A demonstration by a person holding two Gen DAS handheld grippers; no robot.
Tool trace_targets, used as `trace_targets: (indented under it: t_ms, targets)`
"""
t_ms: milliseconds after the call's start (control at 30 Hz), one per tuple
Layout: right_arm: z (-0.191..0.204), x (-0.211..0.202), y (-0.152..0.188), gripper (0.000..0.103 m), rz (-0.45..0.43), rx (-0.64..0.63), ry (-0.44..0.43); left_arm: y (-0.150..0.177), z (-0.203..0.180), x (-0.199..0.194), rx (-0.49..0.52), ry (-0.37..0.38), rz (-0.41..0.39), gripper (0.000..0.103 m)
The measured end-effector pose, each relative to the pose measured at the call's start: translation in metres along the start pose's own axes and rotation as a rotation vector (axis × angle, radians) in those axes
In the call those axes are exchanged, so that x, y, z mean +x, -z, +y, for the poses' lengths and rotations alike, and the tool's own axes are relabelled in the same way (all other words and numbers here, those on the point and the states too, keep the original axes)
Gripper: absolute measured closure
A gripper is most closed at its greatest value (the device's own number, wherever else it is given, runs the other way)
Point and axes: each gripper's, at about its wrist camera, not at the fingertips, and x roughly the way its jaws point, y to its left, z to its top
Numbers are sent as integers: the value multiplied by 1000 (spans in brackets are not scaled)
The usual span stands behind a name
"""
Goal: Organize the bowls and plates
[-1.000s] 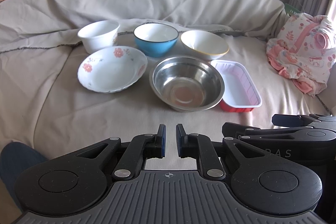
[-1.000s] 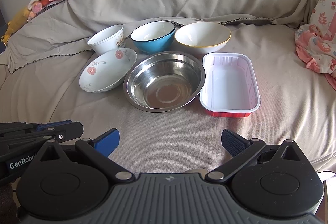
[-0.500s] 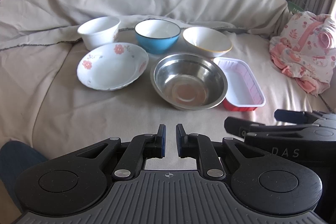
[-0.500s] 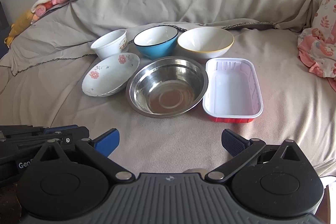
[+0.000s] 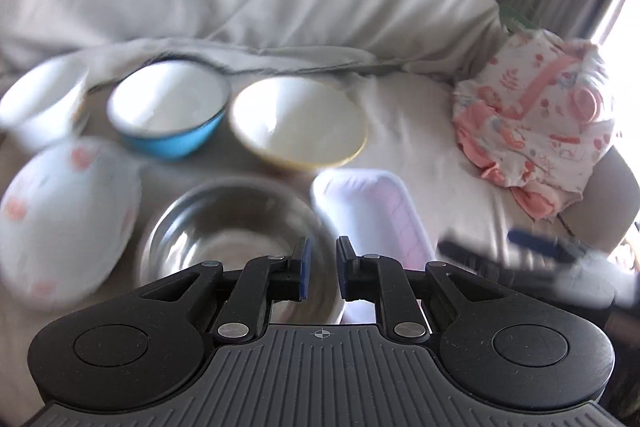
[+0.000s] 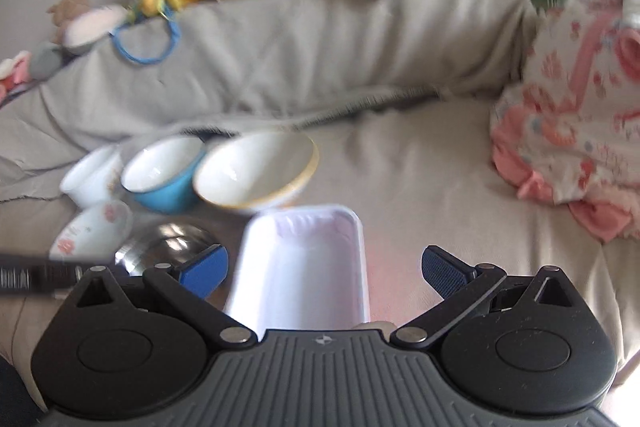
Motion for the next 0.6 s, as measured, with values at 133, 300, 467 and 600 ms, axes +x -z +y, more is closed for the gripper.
trace_targets:
  t_ms: [133, 300, 467, 600]
  targets:
    - [-22, 27, 14, 0, 98, 17, -1, -37, 0, 55, -15, 92, 95, 86]
    - [-41, 58, 30, 10, 218, 148, -142, -59, -3, 112, 45, -38, 204, 86]
    - [-45, 81, 34, 23, 262, 167, -213, -59, -5, 142, 86, -104, 263, 86]
    - [-51, 95, 28, 26, 288, 217, -279, -55, 0, 162, 47, -96, 321, 86]
